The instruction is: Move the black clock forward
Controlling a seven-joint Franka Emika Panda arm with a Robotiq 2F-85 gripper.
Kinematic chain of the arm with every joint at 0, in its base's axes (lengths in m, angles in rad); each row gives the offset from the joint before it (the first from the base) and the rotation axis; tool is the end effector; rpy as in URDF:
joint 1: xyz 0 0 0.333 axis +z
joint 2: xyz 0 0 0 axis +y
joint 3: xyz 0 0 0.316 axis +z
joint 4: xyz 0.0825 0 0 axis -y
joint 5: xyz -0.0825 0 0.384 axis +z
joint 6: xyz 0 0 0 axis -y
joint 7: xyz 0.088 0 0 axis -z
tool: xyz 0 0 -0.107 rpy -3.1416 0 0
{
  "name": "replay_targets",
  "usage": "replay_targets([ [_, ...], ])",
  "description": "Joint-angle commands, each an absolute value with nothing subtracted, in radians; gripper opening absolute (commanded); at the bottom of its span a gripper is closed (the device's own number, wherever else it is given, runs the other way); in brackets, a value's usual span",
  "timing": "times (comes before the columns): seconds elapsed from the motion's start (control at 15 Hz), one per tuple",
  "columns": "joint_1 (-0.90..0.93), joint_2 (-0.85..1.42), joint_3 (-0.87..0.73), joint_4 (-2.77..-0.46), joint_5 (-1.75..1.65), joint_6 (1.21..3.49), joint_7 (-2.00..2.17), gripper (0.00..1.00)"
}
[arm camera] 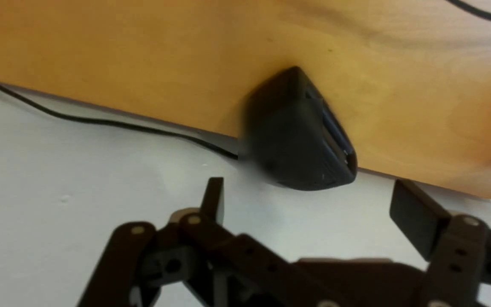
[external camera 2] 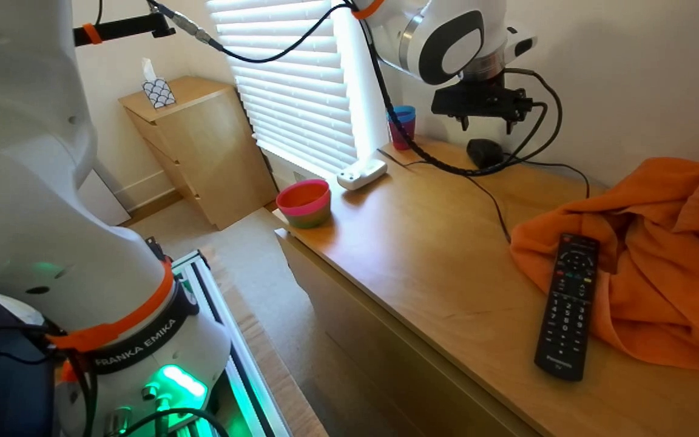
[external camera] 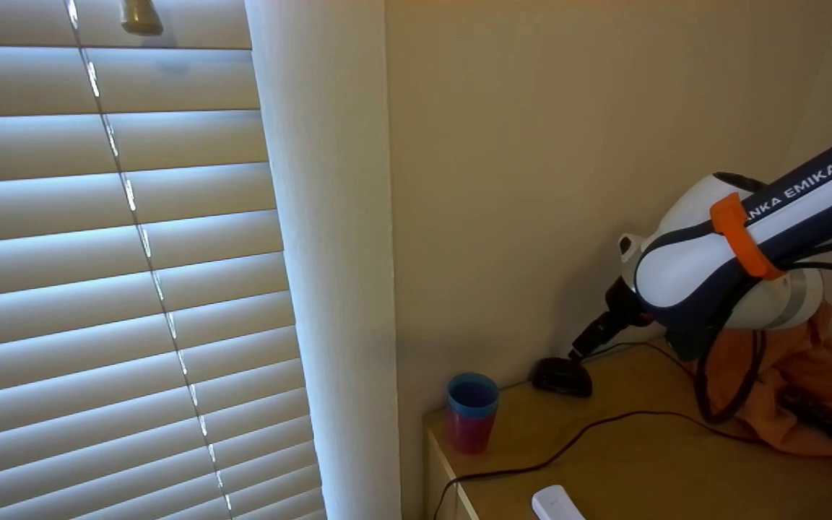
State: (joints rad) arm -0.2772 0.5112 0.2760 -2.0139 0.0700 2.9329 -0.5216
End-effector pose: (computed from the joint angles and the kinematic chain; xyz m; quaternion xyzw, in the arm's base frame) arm 0.6403 -0.0157 0.2498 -0.9562 -0.1900 -0.2216 0.0194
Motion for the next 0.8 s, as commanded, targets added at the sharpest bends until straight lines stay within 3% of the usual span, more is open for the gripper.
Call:
replay_targets([
  [0.0,-0.459,0.568,0.482,-2.045,0.091,3.029,-0.75,1.0],
  [0.27,-0.536,0.529,0.549,-2.139,0.082,3.023,-0.783,1.0],
  [0.73,-0.477,0.618,0.471,-2.029,0.049,3.018,-0.768,1.0],
])
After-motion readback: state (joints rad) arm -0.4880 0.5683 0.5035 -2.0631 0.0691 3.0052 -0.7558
